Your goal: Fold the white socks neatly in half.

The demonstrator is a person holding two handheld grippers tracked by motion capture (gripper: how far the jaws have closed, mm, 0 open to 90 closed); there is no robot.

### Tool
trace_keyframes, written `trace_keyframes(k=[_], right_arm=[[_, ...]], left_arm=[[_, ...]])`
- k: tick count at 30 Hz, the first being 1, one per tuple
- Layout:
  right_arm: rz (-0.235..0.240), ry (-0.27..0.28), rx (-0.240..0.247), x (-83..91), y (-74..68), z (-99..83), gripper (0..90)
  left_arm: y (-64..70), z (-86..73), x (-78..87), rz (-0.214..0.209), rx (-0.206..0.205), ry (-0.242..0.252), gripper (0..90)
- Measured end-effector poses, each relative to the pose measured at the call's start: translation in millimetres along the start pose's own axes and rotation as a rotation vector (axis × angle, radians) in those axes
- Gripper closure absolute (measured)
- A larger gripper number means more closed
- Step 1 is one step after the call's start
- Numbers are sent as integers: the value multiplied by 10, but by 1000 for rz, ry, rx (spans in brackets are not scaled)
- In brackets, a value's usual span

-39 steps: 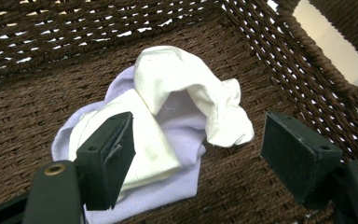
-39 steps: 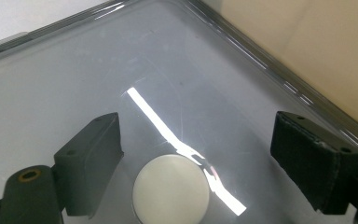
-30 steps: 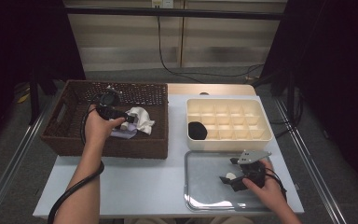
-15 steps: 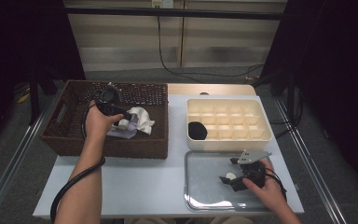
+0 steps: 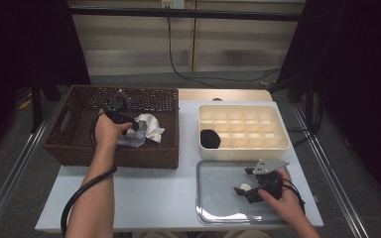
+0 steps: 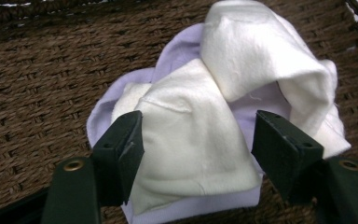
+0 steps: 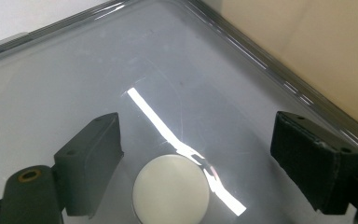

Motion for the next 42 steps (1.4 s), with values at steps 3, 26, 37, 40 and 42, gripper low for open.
trace_keyframes(k=[3, 26, 37, 40, 42], right_arm=[[1, 1, 0, -1, 1, 1, 161], [2, 1, -3, -2, 1, 2, 161], [2, 0, -6, -1, -2, 2, 161], [2, 0, -5, -1, -1, 2, 161], [2, 1, -5, -1, -1, 2, 161]], left_arm=[[-21, -13, -43, 15, -2, -11, 352], [72, 13, 264, -12, 63, -58, 846], [276, 47, 590, -105, 42, -46, 849], [325, 69, 652, -117, 31, -37, 849], [381, 88, 688, -137, 22, -32, 849]])
Point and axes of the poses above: each handheld gripper's, and its own axes: x roughly backward along the jaws, z roughly out of its top, y roughly to its right, the point moved 7 cm from there along -x, roughly forward along the jaws, and after that the axes turned 14 degrees about -z, right-handed, at the moved point
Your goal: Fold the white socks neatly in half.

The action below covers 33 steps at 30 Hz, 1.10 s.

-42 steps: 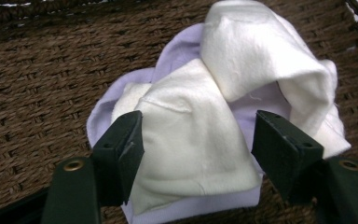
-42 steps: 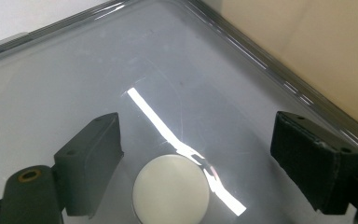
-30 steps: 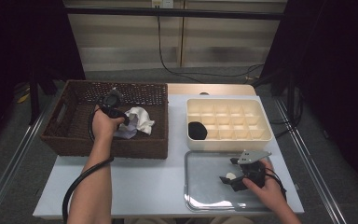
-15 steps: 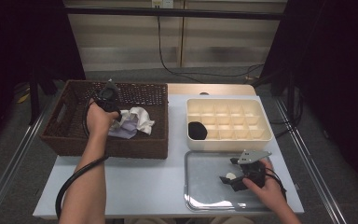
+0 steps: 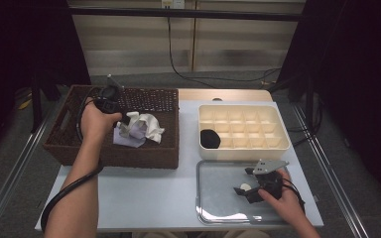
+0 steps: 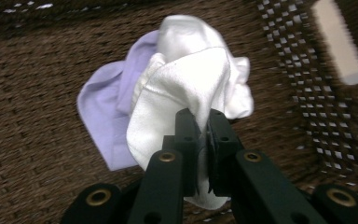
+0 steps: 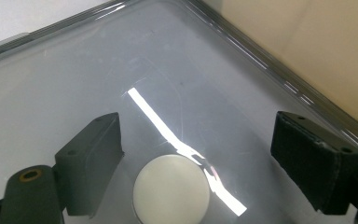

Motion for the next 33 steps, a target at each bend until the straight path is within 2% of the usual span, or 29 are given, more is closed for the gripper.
trace_keyframes(k=[6, 11, 13, 19, 26, 33], right_arm=[[0, 0, -1, 1, 0, 0, 161], [0, 0, -1, 1, -1, 0, 161], [-1, 3, 2, 0, 0, 1, 161], [-1, 2, 2, 0, 0, 1, 161], [-1, 1, 1, 1, 0, 1, 161], [-2, 1, 3, 0, 0, 0, 161]], left_arm=[[144, 46, 70, -19, -29, -10, 848], [251, 58, 83, -54, -28, -16, 848], [285, 51, 92, -54, -38, -28, 848], [349, 54, 162, -66, -66, -33, 849], [425, 75, 227, -78, -64, -19, 848], [492, 49, 242, -92, -87, -30, 848]])
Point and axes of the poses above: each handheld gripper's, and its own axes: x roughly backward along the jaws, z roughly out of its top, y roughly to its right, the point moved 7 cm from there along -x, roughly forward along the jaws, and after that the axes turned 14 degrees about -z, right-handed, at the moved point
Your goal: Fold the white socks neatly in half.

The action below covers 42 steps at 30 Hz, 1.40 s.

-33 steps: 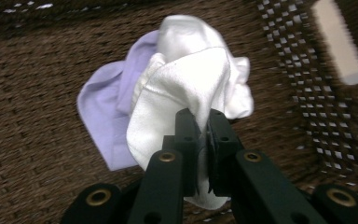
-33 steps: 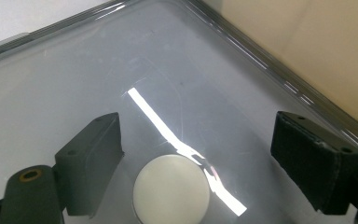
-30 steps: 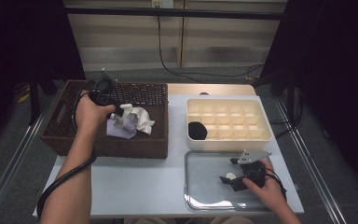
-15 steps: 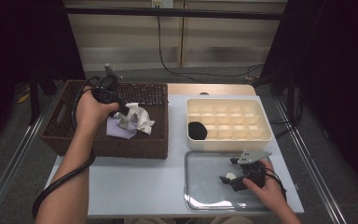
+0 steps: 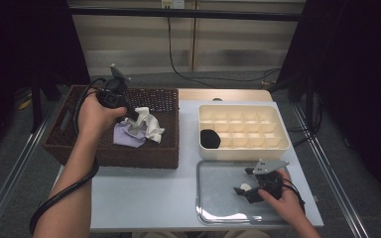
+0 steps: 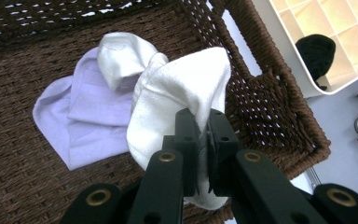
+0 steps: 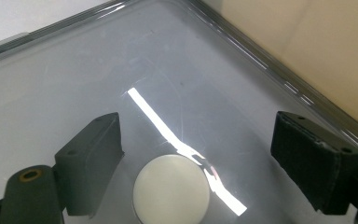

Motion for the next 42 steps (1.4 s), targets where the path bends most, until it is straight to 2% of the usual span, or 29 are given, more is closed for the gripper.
trace_keyframes(k=[5, 10, 18, 30, 36, 42], right_arm=[[0, -1, -2, 0, -1, 0, 161], [0, -1, -3, 1, -1, 0, 161], [1, -2, -3, 0, -1, 0, 161], [2, 0, 0, 0, 1, -1, 161], [2, 0, -1, 0, 0, -1, 161], [3, 0, 0, -1, 1, -1, 161]], left_arm=[[48, -13, 1, -16, -10, -1, 848], [108, -19, 30, -15, -26, -4, 848], [200, -38, 60, -54, -38, 9, 846], [385, -44, 93, -82, -97, -5, 843], [456, -43, 100, -93, -99, 1, 836], [533, -62, 97, -109, -121, -9, 836]])
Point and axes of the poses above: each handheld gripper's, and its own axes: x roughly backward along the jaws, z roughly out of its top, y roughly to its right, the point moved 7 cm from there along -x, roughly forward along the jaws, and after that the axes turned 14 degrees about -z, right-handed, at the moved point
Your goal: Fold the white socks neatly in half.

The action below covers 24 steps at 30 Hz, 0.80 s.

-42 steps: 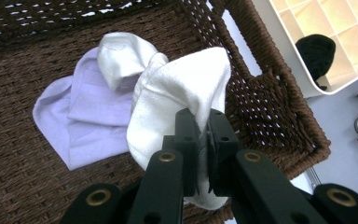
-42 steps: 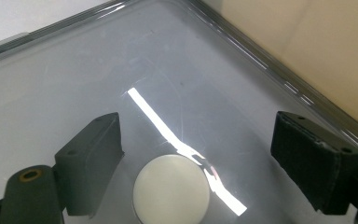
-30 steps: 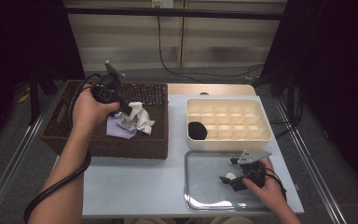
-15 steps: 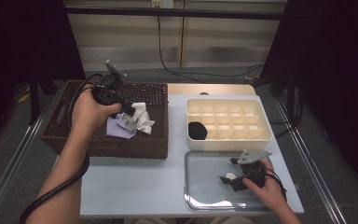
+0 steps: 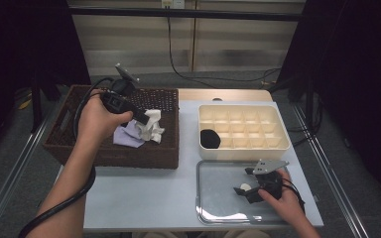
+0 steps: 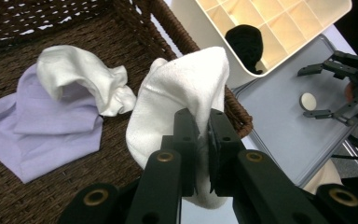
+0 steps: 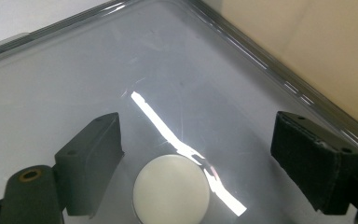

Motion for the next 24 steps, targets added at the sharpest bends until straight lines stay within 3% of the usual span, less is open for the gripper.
trace_keyframes(k=[11, 24], right_arm=[[0, 0, 0, 0, 0, 0, 161], [-1, 4, 0, -2, 1, 3, 161]], left_arm=[[136, 13, -15, -26, -35, 0, 837], [336, 81, 89, -43, -74, 1, 838]])
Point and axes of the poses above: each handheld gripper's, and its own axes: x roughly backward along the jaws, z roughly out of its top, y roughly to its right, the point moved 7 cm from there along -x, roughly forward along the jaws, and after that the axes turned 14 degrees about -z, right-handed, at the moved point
